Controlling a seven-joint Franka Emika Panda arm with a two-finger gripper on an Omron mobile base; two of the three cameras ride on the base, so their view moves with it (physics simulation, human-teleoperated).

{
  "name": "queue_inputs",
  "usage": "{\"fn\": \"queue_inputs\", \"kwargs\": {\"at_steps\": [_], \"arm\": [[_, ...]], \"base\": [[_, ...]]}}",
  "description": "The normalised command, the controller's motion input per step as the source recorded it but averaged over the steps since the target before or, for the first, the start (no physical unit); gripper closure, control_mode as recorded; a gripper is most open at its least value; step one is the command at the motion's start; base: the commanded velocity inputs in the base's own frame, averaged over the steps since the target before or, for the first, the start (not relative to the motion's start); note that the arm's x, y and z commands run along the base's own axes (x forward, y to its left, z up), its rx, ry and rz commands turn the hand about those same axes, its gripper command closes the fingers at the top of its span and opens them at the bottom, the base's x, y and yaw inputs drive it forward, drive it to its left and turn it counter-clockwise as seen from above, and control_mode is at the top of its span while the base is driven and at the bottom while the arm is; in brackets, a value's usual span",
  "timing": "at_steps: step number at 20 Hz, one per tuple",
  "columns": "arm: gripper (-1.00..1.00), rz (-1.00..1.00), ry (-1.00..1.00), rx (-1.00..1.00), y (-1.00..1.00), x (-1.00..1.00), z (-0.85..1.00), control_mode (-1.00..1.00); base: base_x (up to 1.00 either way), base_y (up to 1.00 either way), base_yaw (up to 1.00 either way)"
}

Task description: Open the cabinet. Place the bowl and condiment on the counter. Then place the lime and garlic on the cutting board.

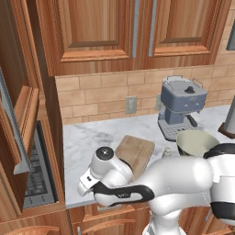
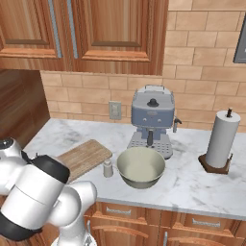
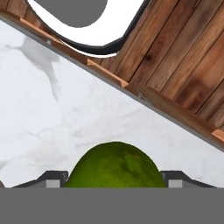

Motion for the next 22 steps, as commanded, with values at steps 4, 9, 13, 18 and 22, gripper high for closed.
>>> {"fn": "queue_inputs", "kwargs": {"at_steps": [4,9,13,18,22], "arm": [[1.00,-0.01,-0.06,0.00,-0.01,-0.02,0.23,-1.00],[1.00,-0.03,-0.01,-0.02,-0.09,0.00,0.29,-1.00],[1.00,-0.04,0.01,-0.02,-0.22,0.01,0.30,-1.00],[1.00,-0.05,0.01,-0.01,-0.25,0.08,0.18,-1.00],[1.00,-0.06,0.00,-0.02,-0.30,0.21,0.02,-1.00]], "base": [[0.00,0.00,0.00],[0.00,0.00,0.00],[0.00,0.00,0.00],[0.00,0.00,0.00],[0.00,0.00,0.00]]}}
